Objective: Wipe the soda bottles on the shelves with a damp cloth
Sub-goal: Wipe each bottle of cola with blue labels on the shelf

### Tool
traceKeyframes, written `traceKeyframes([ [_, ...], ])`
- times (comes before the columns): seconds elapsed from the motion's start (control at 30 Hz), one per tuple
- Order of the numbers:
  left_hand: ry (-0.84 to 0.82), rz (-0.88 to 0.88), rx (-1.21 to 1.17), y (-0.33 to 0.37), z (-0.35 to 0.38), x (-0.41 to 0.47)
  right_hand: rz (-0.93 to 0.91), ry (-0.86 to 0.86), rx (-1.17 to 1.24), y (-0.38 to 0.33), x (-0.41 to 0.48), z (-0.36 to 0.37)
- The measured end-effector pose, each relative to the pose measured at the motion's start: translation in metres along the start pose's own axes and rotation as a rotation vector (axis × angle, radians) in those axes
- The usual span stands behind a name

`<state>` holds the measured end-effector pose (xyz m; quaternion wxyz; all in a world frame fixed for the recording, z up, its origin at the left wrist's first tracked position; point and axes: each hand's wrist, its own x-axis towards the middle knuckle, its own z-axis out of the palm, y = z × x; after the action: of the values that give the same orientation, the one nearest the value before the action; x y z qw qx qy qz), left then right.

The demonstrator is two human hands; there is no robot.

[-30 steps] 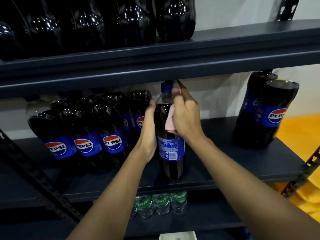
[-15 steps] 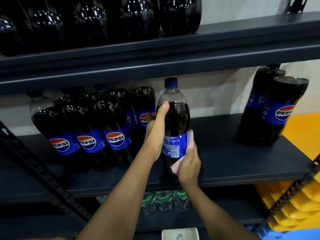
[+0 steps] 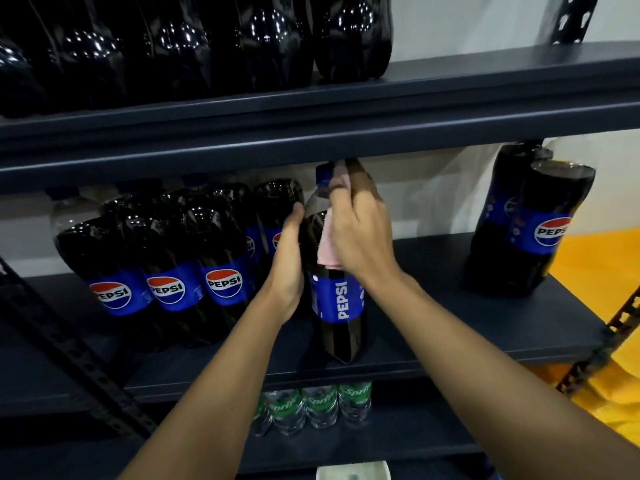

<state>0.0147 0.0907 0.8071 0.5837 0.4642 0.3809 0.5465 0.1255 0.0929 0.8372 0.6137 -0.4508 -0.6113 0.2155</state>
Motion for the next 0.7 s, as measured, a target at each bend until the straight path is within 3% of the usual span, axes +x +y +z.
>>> traceKeyframes([
  [0.07, -0.025, 0.002, -0.002, 0.001, 0.001, -0.006, -0.046, 0.004, -0.025, 0.005, 0.0, 0.002],
  [0.2, -0.025, 0.023, 0.118, -0.007, 0.004, -0.014, -0.219, 0.211, -0.139, 0.037, -0.031, 0.022],
  [0.3, -0.021, 0.031, 0.136, -0.01, 0.004, -0.012, -0.184, 0.287, -0.121, 0.066, -0.062, 0.034],
  [0.53, 0.02, 0.011, 0.07, -0.012, 0.002, -0.008, 0.094, 0.069, -0.057, 0.117, -0.128, 0.025],
  [0.7, 0.018, 0.014, 0.078, -0.008, 0.004, -0.007, 0.092, 0.031, -0.029, 0.101, -0.109, 0.016],
])
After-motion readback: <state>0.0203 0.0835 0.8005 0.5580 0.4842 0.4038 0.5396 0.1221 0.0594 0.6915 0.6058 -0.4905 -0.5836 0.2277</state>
